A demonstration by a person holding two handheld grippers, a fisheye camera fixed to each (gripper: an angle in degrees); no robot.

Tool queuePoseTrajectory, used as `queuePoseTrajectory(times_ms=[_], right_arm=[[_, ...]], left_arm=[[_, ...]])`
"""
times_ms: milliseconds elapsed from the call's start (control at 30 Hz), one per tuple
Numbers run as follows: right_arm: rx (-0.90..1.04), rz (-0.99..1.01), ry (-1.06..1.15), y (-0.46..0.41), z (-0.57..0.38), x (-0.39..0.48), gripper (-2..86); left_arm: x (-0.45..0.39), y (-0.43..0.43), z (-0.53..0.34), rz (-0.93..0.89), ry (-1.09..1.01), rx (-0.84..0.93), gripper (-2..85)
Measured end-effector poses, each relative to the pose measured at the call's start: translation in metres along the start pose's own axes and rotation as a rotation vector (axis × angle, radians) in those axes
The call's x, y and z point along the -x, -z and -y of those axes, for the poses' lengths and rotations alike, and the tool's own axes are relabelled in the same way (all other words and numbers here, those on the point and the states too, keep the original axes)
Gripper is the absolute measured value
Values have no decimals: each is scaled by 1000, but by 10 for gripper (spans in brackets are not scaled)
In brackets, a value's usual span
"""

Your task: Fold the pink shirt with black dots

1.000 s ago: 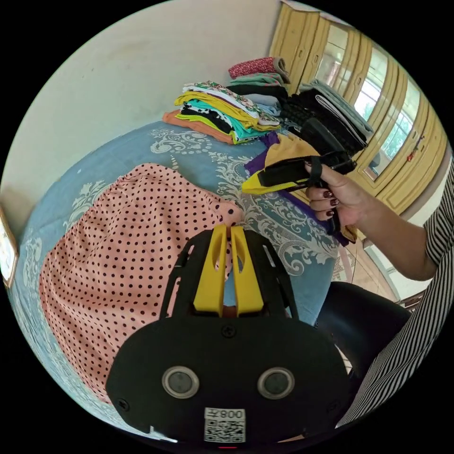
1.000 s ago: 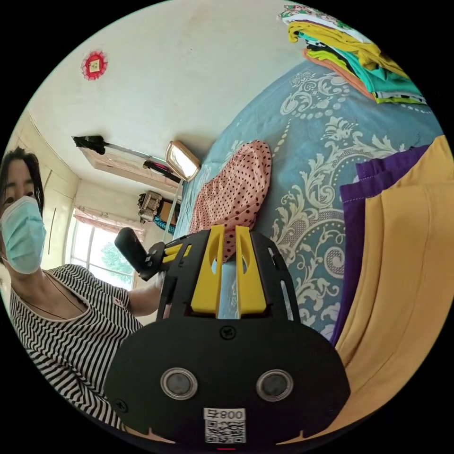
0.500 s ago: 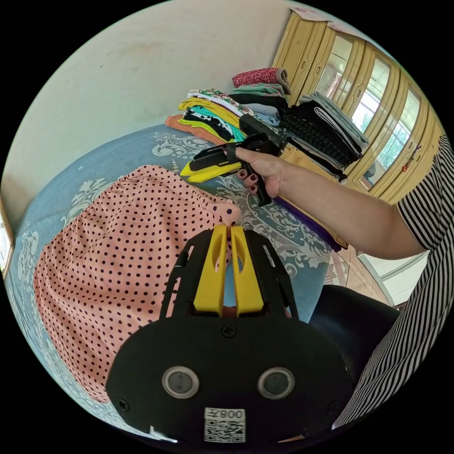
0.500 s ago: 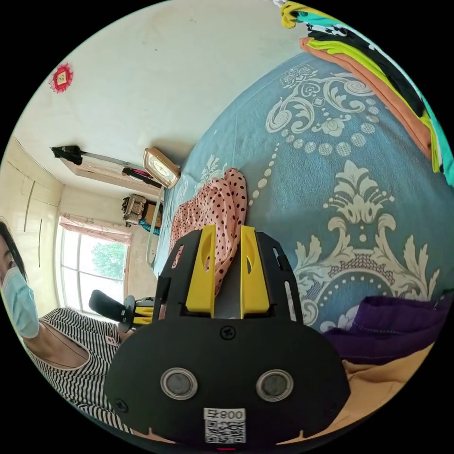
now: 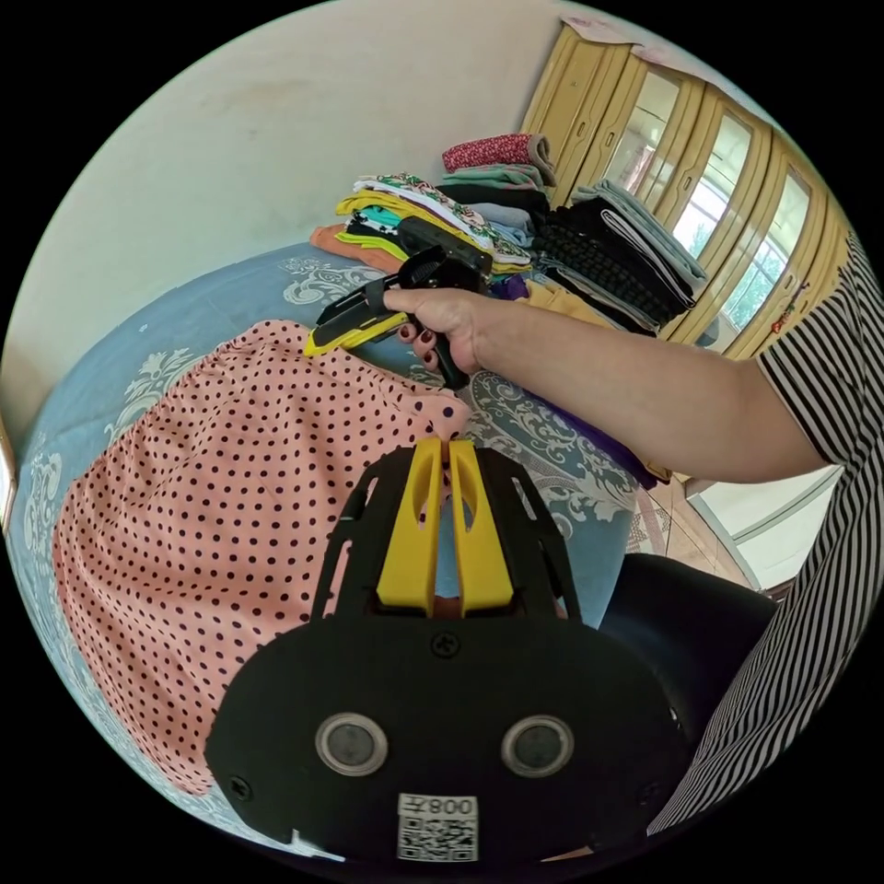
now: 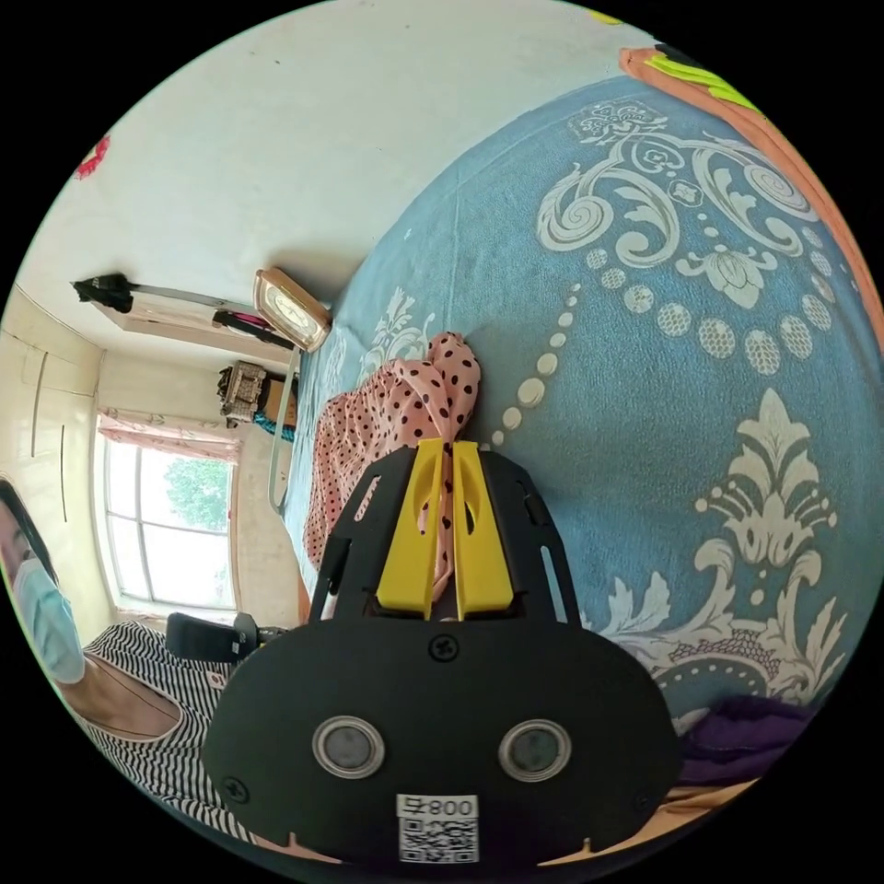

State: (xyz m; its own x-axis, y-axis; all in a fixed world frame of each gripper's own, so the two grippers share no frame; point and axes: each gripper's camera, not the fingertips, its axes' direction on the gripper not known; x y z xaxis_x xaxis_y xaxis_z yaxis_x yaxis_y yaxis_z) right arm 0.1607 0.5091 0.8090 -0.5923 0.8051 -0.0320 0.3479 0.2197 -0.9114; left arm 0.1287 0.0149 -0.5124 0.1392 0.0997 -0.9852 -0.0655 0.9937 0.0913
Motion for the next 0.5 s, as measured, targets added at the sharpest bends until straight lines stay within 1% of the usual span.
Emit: queuePoseTrajectory(times_ms=[133,267,433,500], right_arm=[[-46,14,7,-17,4,-1,13],[-87,33,51,-39,10,15,11],[-108,67,145,-86,23,52,10],[-112,77,181,-110,29,67,10]], left_arm=[[18,45,1,-23,32,-42,12],[47,115,-6,-36,103,-114,12],[98,211,-34,-47,274,-222,11],[125,260,-58,-36,380,-285,11]])
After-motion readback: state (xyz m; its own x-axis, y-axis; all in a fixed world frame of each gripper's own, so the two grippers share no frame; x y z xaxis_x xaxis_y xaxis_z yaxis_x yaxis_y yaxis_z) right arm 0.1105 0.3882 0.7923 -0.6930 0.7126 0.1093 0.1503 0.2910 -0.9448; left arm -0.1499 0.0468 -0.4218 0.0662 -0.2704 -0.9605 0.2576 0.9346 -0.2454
